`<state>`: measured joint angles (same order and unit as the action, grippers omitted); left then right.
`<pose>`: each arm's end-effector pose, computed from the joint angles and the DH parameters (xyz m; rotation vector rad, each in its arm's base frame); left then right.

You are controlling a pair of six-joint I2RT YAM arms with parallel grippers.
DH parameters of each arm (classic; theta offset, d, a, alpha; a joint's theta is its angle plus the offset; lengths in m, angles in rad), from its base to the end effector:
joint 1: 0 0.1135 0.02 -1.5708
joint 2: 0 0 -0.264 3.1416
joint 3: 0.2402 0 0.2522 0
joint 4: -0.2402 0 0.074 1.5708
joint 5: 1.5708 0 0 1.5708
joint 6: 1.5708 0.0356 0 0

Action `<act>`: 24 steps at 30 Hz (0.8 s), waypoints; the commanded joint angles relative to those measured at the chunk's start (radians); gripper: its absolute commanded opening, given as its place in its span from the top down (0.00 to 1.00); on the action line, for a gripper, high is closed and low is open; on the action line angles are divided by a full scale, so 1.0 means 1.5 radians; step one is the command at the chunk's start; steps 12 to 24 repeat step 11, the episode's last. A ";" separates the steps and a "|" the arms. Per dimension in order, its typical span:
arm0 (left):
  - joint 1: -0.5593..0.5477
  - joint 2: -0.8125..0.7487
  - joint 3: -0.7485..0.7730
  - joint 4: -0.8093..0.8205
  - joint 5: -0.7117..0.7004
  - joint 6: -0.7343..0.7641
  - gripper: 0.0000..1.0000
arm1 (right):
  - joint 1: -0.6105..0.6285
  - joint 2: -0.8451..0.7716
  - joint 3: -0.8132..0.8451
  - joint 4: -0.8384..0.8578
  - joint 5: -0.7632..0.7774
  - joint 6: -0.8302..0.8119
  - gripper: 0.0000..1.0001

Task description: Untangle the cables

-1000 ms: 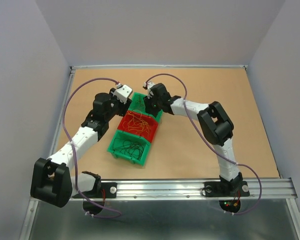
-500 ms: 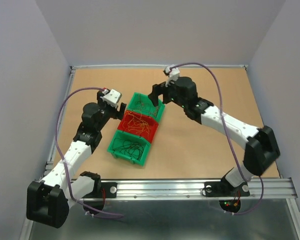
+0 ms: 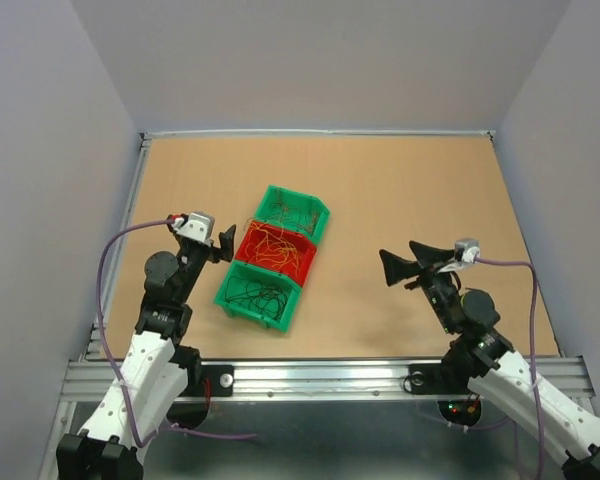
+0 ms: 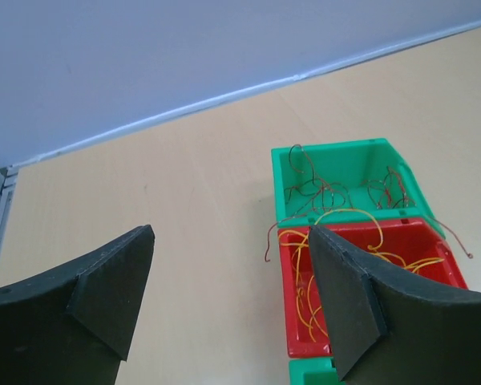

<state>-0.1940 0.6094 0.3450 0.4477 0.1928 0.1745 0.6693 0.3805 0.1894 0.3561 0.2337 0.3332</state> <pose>0.1584 -0.0381 0.2784 0.4115 1.3303 -0.1500 0.1102 0.0766 0.2418 -0.0438 1.4427 0.6637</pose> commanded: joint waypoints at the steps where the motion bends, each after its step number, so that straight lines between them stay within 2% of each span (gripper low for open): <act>1: 0.004 -0.027 -0.046 0.033 -0.037 0.008 0.12 | 0.003 -0.111 -0.077 0.016 0.062 0.048 0.00; 5: 0.004 -0.062 -0.077 0.071 -0.038 0.011 0.12 | 0.003 -0.147 -0.086 -0.031 0.087 0.064 0.00; 11: 0.004 -0.088 -0.100 0.085 -0.016 0.024 0.12 | 0.003 -0.086 -0.084 -0.034 0.085 0.083 0.01; 24: 0.004 -0.088 -0.100 0.085 -0.016 0.024 0.12 | 0.003 -0.086 -0.084 -0.034 0.085 0.083 0.01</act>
